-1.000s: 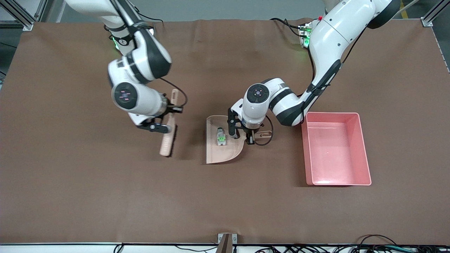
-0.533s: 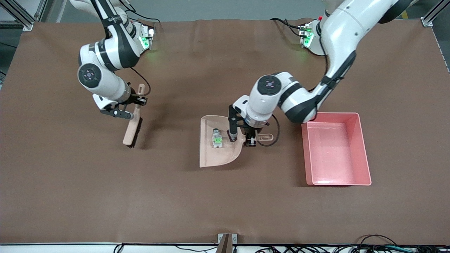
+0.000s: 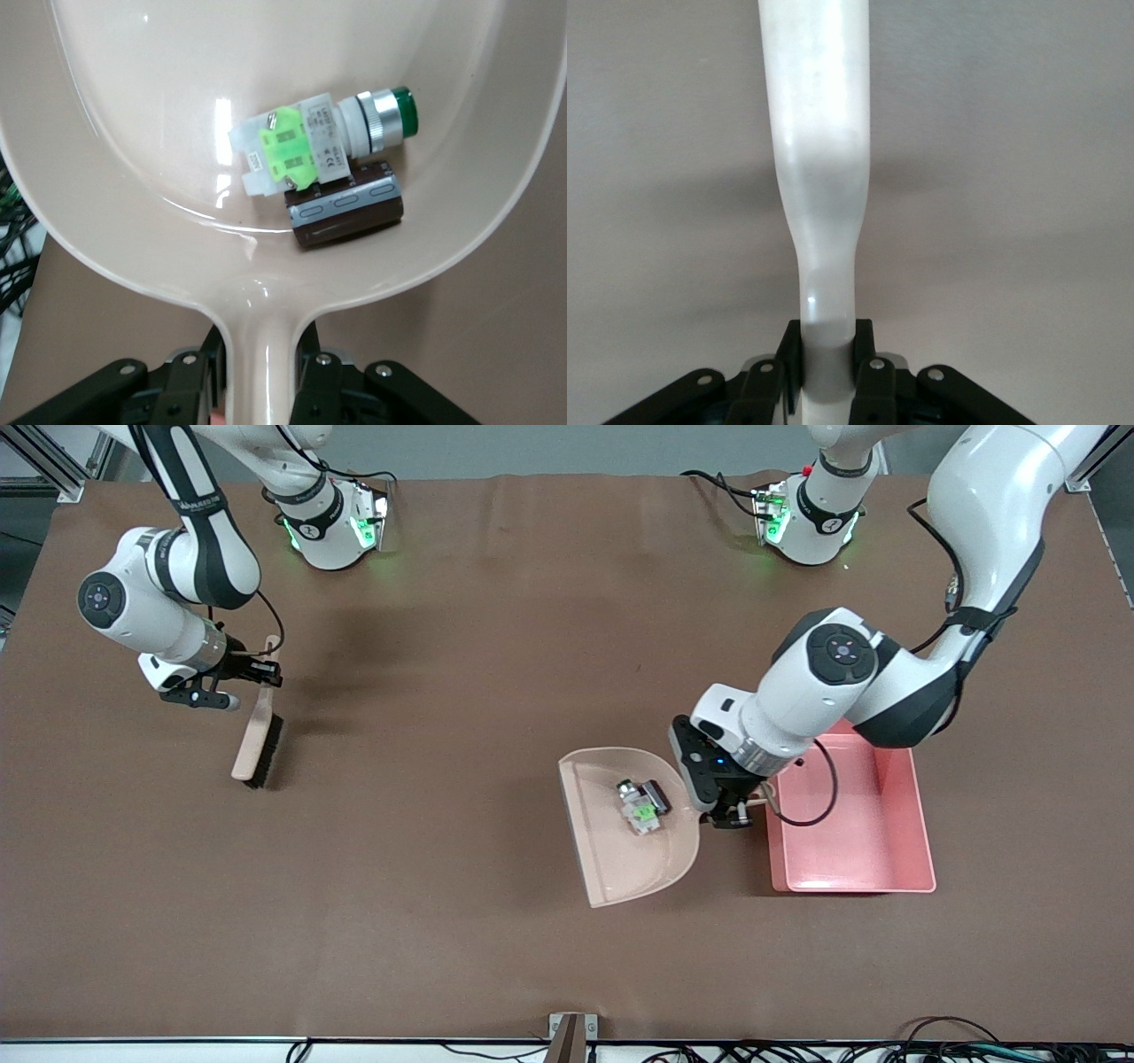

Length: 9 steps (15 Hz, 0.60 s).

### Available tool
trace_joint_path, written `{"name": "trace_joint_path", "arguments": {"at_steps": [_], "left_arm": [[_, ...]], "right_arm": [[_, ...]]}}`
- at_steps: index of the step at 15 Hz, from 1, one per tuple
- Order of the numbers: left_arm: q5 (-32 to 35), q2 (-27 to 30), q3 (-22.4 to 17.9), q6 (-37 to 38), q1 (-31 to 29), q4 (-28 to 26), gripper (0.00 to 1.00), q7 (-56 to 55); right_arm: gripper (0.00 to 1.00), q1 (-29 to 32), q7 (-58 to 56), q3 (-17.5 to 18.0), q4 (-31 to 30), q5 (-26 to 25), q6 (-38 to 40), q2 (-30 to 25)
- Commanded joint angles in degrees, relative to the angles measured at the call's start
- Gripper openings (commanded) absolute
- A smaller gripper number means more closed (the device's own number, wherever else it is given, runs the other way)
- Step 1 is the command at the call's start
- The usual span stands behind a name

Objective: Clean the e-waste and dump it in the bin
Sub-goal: 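Carry the dustpan to the bin with the left gripper while the right gripper returns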

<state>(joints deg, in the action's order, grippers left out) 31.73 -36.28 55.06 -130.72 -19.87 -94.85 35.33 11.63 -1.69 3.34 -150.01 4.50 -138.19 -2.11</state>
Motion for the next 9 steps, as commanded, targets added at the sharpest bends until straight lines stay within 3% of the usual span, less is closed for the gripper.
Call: {"name": "trace_joint_path", "arguments": {"at_steps": [1,5,6,8,9], "left_arm": [[-1.31,6.55,-0.12,3.71,-0.26,0.27,0.0,0.62],[-8.16,12.71,-7.06,6.08,1.5,-0.43,0.0,3.42],[-8.96,14.12,-8.81,6.7,1.76,-0.43,0.0,5.52],[-11.59,16.41,-13.46,7.76,2.99,-0.43,0.0,11.75],[-14.48,17.46,-16.01,8.2,3.78,-0.25,0.0,14.91]], "right_arm": [[0.0,2.34,0.81,1.23,-0.9,-0.28,-4.27,2.8],[0.03,2.44,0.72,1.32,-0.64,-0.72,-6.48,5.97],[0.14,2.43,0.72,1.4,-0.46,-0.72,-6.4,6.06],[0.78,2.43,0.63,1.4,0.5,-0.72,-5.96,5.97],[1.0,2.61,0.55,1.4,1.2,-0.72,-5.61,5.97]]}}
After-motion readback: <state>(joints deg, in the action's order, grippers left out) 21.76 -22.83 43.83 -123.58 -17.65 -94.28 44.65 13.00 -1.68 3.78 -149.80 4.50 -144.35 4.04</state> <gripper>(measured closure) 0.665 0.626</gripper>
